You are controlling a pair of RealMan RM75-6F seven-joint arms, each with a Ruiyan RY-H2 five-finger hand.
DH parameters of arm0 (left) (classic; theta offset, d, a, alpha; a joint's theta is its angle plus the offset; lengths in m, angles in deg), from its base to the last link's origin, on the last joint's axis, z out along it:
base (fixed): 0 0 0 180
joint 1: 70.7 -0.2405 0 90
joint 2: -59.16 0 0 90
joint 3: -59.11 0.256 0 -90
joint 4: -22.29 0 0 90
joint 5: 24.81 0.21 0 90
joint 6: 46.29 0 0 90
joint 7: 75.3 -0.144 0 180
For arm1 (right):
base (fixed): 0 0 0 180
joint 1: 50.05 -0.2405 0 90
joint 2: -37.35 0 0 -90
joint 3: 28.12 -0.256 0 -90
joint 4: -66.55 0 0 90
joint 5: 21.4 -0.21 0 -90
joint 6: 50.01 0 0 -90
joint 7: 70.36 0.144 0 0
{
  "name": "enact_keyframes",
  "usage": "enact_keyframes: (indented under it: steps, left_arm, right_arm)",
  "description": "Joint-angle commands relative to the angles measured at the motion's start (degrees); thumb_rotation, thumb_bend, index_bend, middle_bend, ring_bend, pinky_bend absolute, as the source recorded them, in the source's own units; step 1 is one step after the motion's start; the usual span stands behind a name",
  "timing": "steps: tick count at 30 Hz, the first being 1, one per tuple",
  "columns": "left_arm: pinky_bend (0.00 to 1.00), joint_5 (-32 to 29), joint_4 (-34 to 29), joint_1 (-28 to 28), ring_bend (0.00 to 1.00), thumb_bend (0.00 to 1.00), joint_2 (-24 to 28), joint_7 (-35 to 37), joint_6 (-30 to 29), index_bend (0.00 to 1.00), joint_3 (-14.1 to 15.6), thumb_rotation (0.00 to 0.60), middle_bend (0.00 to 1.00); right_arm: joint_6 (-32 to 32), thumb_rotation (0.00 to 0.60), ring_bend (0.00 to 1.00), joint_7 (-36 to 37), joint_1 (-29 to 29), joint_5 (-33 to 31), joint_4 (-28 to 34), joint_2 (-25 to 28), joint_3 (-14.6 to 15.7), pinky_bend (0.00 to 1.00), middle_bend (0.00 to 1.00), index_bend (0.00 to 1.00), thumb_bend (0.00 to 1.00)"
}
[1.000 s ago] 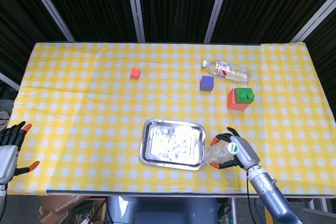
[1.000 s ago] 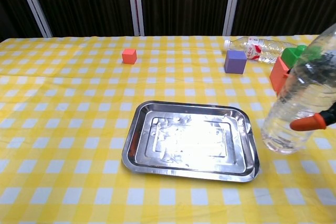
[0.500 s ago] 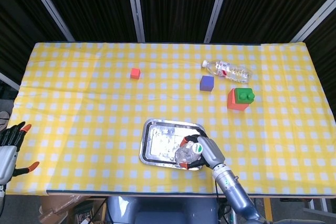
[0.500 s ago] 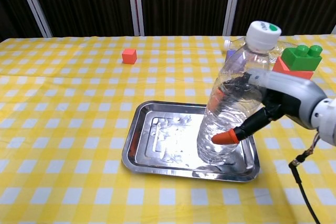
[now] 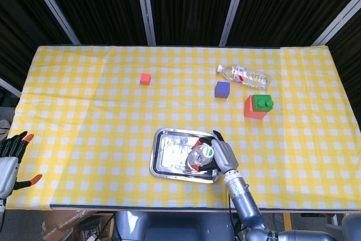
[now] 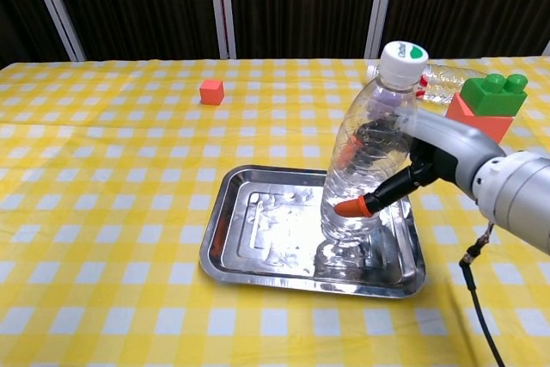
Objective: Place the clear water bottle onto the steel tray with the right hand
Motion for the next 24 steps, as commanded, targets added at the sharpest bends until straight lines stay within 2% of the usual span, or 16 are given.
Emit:
enact_keyframes:
  steps: [1, 9, 13, 16, 18, 21, 24]
  left_arm:
    - [0.00, 0.1, 0.0, 0.0, 0.00, 0.15, -0.1, -0.1, 0.1, 0.05, 0.1, 0.600, 0.00]
    - [0.00, 0.1, -0.2, -0.1, 0.00, 0.15, 0.0, -0.2, -0.1, 0.05, 0.1, 0.600, 0.00]
    - [0.00, -0.1, 0.0, 0.0, 0.00, 0.15, 0.1, 0.0, 0.0, 0.05, 0.1, 0.600, 0.00]
    - [0.00, 0.0, 0.0, -0.1, 0.00, 0.15, 0.1, 0.0, 0.0, 0.05, 0.1, 0.600, 0.00]
    - [0.00, 0.0, 0.0, -0.1, 0.00, 0.15, 0.1, -0.1, 0.0, 0.05, 0.1, 0.600, 0.00]
    - [0.00, 0.1, -0.1, -0.1, 0.00, 0.15, 0.1, -0.2, -0.1, 0.05, 0.1, 0.600, 0.00]
    - [0.00, -0.1, -0.1, -0.1, 0.00, 0.15, 0.0, -0.3, 0.0, 0.05, 0.1, 0.600, 0.00]
  right_arm:
    - [0.3, 0.600, 0.30, -0.1, 0.1, 0.2, 0.0, -0.4, 0.7, 0.00, 0.59, 0.77, 0.49]
    - [2.1, 0.600, 0.30, -0.1, -0.7, -0.6, -2.2, -3.2, 0.7, 0.00, 0.59, 0.77, 0.49]
    - [3.2, 0.600, 0.29, 0.2, -0.9, -0.6, -2.8, -3.3, 0.9, 0.00, 0.57, 0.68, 0.36]
    - [4.3, 0.600, 0.21, 0.8, -1.0, -0.5, -2.9, -2.9, 1.0, 0.00, 0.44, 0.47, 0.23]
    - [5.5, 0.600, 0.09, 1.3, -1.1, -0.5, -2.7, -2.4, 1.2, 0.00, 0.29, 0.25, 0.15]
    - [7.8, 0.600, 0.01, 2.3, -1.5, -1.0, -2.0, -0.8, 1.3, 0.00, 0.16, 0.08, 0.11]
    - [8.5, 0.600, 0.00, 3.8, -1.3, -0.5, -1.7, -0.1, 1.1, 0.00, 0.09, 0.01, 0.09]
